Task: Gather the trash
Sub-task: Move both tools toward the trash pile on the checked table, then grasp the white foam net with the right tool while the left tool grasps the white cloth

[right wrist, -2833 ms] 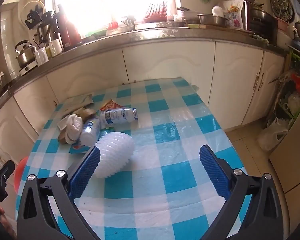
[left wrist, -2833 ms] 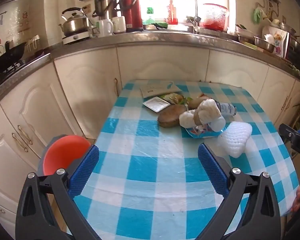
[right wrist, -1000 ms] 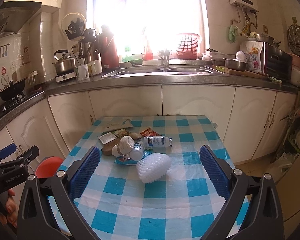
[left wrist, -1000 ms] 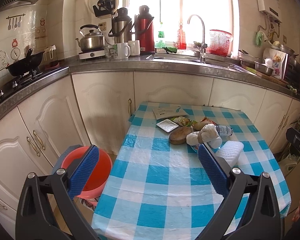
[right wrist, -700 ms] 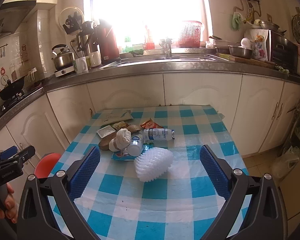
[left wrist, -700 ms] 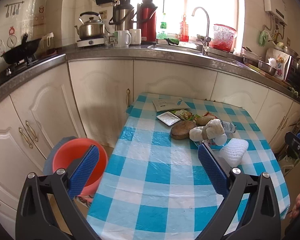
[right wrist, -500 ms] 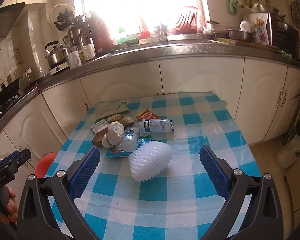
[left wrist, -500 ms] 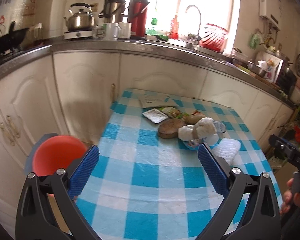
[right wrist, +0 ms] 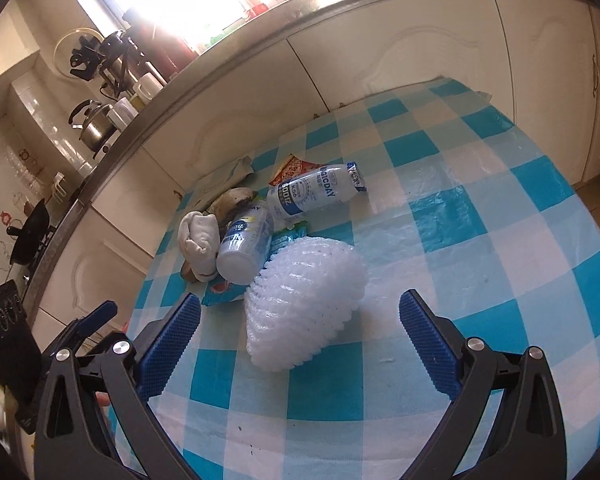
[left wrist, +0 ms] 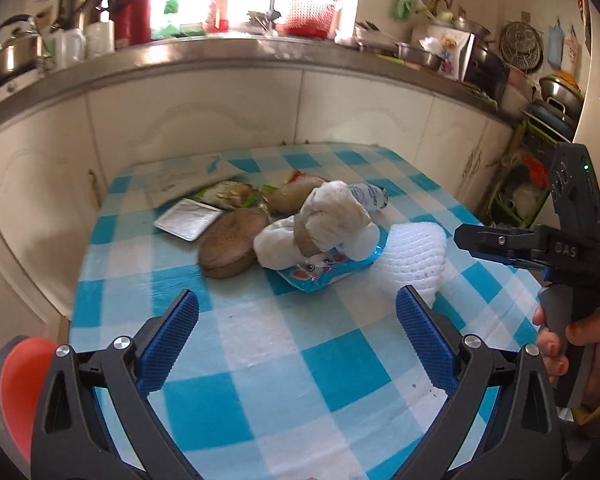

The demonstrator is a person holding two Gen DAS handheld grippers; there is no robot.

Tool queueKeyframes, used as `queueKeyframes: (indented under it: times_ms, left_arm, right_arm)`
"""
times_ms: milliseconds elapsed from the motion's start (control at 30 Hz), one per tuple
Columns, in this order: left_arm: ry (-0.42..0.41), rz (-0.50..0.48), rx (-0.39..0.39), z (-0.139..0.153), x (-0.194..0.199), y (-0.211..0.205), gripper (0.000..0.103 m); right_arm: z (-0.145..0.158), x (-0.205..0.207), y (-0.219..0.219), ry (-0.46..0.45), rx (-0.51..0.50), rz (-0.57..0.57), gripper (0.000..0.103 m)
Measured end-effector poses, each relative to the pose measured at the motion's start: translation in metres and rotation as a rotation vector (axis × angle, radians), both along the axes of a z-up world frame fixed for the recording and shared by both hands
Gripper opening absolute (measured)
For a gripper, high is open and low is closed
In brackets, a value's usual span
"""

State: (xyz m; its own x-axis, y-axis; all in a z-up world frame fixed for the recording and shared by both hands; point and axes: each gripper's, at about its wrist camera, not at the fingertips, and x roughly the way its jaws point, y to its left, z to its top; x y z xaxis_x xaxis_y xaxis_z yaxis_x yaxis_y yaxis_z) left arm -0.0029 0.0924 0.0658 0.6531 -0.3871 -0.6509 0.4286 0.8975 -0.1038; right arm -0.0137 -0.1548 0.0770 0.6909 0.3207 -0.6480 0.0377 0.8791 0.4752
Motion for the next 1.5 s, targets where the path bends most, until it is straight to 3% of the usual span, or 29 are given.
queueKeyframes:
  times_ms: [300,400,433,500,833,1233,1500]
  left_arm:
    - [-0.009,-0.107,0.079,-0.012,0.039,-0.030,0.095]
    - [-0.006,-0.116,0.121,-0.016,0.052,-0.037,0.078]
    - [0.003,-0.110,0.132,-0.018,0.057,-0.039,0.071]
    - [0.015,-0.104,0.131,-0.021,0.065,-0.039,0.070]
    - [0.001,-0.150,0.166,-0.027,0.080,-0.050,0.070]
    - [0.039,-0.112,0.093,-0.026,0.090,-0.056,0.048]
    - [0.061,-0.034,-0.003,-0.017,0.086,-0.035,0.045]
  right_arm:
    - [-0.017,0.013,-0.018,0.052,0.104,-0.013,0.096]
    - [-0.020,0.016,-0.020,0.055,0.112,-0.004,0.090]
    - [-0.021,0.017,-0.020,0.057,0.112,-0.001,0.079]
    - [-0.024,0.019,-0.020,0.072,0.128,0.005,0.071]
    - [-0.032,0.026,-0.019,0.091,0.163,0.021,0.072]
    - [-0.036,0.025,-0.014,0.087,0.135,0.035,0.071]
    - [-0.037,0.023,-0.012,0.076,0.118,0.053,0.045]
